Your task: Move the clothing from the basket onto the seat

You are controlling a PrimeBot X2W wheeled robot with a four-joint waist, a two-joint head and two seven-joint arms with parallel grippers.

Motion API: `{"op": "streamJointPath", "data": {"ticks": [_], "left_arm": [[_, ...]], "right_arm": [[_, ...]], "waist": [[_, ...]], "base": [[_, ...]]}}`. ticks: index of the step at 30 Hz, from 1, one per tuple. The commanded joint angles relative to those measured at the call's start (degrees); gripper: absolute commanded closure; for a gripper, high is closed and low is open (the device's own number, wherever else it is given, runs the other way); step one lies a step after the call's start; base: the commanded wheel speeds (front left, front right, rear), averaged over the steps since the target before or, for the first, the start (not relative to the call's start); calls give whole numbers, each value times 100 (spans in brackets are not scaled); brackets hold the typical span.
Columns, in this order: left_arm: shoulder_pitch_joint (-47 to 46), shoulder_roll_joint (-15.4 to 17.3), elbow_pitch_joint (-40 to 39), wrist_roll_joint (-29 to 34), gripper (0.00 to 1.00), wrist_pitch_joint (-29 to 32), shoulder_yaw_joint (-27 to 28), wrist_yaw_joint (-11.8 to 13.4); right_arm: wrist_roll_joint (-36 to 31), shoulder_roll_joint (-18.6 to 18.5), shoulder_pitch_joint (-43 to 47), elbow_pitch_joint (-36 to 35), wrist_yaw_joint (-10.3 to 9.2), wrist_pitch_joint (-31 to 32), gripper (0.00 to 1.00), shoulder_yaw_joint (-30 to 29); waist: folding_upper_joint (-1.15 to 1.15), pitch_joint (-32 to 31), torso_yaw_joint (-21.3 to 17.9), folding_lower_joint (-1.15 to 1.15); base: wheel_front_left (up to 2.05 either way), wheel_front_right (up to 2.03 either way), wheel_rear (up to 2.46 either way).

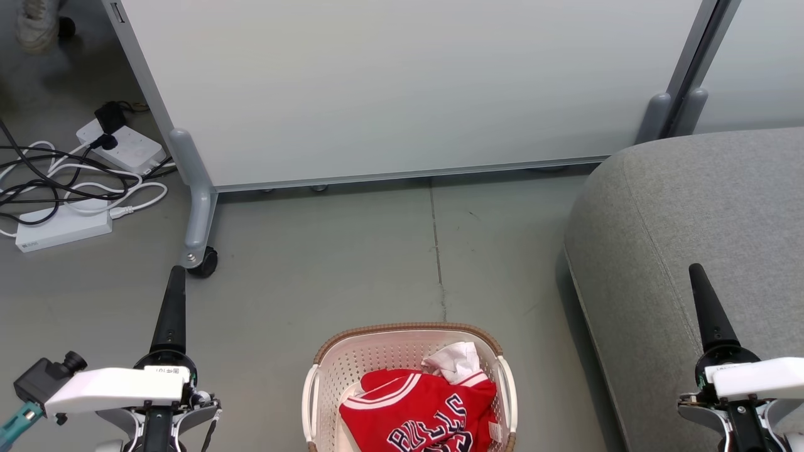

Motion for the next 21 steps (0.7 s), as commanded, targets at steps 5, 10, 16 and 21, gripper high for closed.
{"op": "streamJointPath", "data": {"ticks": [5,10,16,21], "left_arm": [[-189,145,-270,937,0,-148,-104,113],[-158,275,-356,1629,0,-251,-222,238],[-119,432,-408,2347,0,-352,-381,403],[-97,523,-439,2799,0,-351,-477,536]], "right_arm": [[-929,-108,-76,-282,23,-170,0,39],[-1594,-140,-92,-391,24,-278,0,114],[-2340,-178,-126,-388,25,-404,0,219],[-2799,-154,-136,-328,26,-479,0,226]], "waist": [[0,2,11,0],[0,1,14,0],[0,0,17,0],[0,-6,25,0]], "base": [[0,0,0],[0,0,0],[0,0,0],[0,0,0]]}}
